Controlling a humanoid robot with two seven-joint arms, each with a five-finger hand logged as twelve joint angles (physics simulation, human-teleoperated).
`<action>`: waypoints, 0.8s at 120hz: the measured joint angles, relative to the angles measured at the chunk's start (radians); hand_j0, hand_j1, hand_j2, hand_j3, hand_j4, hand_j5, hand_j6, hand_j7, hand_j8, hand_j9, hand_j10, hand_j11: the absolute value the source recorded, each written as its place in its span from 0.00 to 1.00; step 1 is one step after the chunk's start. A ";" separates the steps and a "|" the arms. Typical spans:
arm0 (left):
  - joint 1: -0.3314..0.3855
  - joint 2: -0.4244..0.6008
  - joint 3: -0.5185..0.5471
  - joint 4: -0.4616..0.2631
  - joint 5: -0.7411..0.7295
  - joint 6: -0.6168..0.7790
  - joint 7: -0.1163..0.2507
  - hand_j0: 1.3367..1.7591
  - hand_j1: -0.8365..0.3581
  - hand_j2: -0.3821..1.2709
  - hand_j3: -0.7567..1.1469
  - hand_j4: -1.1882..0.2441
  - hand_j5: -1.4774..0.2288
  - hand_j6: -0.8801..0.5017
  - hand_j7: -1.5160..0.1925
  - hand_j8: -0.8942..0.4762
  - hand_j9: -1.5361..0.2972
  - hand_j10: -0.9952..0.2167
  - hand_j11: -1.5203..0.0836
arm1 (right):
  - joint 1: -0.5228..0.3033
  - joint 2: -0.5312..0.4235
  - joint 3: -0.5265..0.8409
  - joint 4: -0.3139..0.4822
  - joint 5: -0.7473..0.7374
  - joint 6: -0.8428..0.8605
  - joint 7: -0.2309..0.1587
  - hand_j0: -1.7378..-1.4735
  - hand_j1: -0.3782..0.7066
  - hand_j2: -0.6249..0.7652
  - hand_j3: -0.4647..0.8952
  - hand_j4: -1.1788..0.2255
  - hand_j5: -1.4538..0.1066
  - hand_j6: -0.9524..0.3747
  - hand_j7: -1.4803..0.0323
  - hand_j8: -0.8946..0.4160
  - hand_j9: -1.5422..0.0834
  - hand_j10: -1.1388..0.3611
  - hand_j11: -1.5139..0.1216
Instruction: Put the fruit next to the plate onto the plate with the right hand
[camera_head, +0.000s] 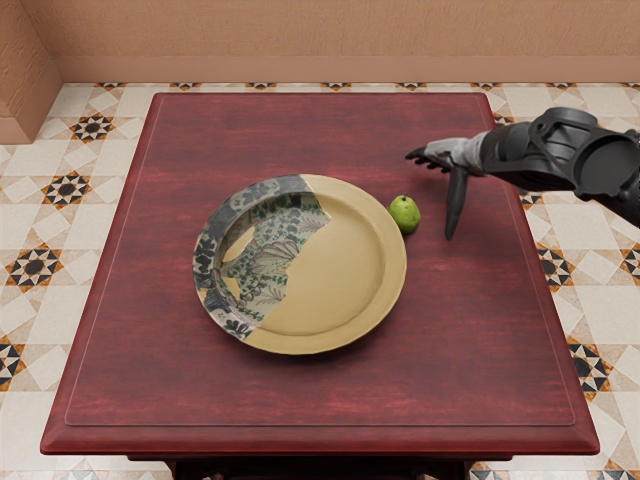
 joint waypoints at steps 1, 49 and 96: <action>0.000 0.000 0.000 0.000 0.000 0.000 0.000 0.76 0.98 0.23 0.40 0.82 0.86 0.63 0.88 0.64 0.83 0.81 0.94 | 0.001 0.002 -0.002 0.000 -0.002 -0.002 0.000 0.30 0.03 0.45 0.34 0.84 0.93 0.72 0.98 0.68 0.95 0.76 0.93; 0.000 0.000 0.000 0.000 0.000 0.000 0.000 0.76 0.98 0.23 0.40 0.82 0.86 0.63 0.88 0.64 0.83 0.81 0.94 | 0.018 -0.021 -0.091 0.137 -0.010 -0.164 0.080 0.30 0.03 0.45 0.34 0.84 0.93 0.72 0.98 0.68 0.95 0.76 0.93; 0.000 0.000 0.000 0.000 0.000 0.000 0.000 0.76 0.98 0.23 0.40 0.82 0.86 0.63 0.88 0.64 0.83 0.81 0.94 | 0.006 -0.069 -0.092 0.185 -0.009 -0.127 0.130 0.30 0.18 0.43 0.34 0.74 0.82 0.61 0.86 0.58 0.84 0.67 0.82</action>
